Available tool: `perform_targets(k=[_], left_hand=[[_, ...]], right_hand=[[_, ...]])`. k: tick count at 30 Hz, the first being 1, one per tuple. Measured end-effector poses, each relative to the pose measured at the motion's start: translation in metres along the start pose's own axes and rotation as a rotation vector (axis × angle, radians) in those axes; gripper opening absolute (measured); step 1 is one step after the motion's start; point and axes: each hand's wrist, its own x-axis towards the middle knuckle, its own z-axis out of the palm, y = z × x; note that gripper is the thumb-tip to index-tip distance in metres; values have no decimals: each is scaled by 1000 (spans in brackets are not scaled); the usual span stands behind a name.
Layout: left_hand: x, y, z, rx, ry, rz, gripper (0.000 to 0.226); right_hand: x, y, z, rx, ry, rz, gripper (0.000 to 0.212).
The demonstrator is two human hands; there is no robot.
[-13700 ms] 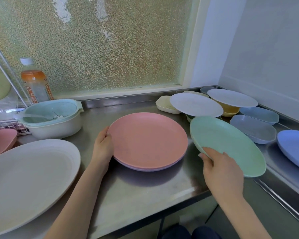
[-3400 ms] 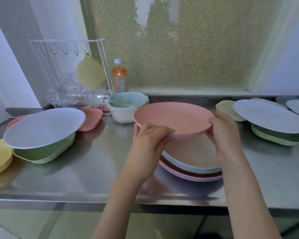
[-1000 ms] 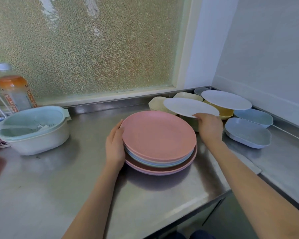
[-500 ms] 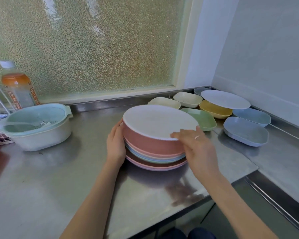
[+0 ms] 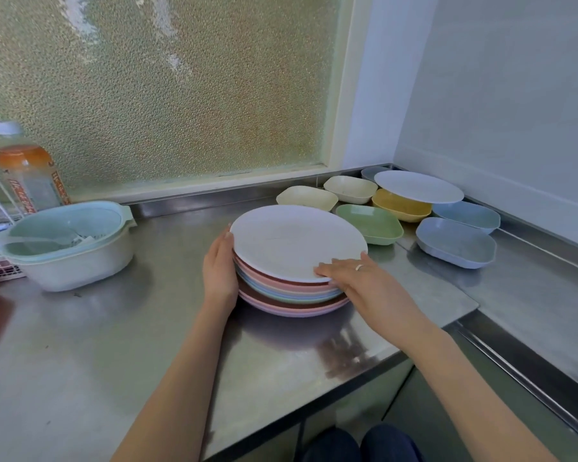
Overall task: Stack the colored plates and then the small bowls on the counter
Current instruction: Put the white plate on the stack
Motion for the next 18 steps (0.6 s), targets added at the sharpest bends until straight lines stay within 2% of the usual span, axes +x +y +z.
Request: perform_targets(k=[4,8,11,13,15,18], left_hand=[[-1,4,0,-15,-8,27,33],[-4,8,1,-52,-5,23,31],[0,9,-1,-24,-1,-28,34],[1,15,-2,5,48,-46,37],[-1,30,1,79,101,31,39],[1,65,28,307,80,276,38]], right_hand=[[3,-2,-5,10,-96,42,49],[8,4,-4,51,-136,51,37],[10,9,-2,94,-124,69,34],[7,11,-6,245,-70,87,34],[3,21,-13,379,20,111,34],[5,55,-28,363,166,173,32]])
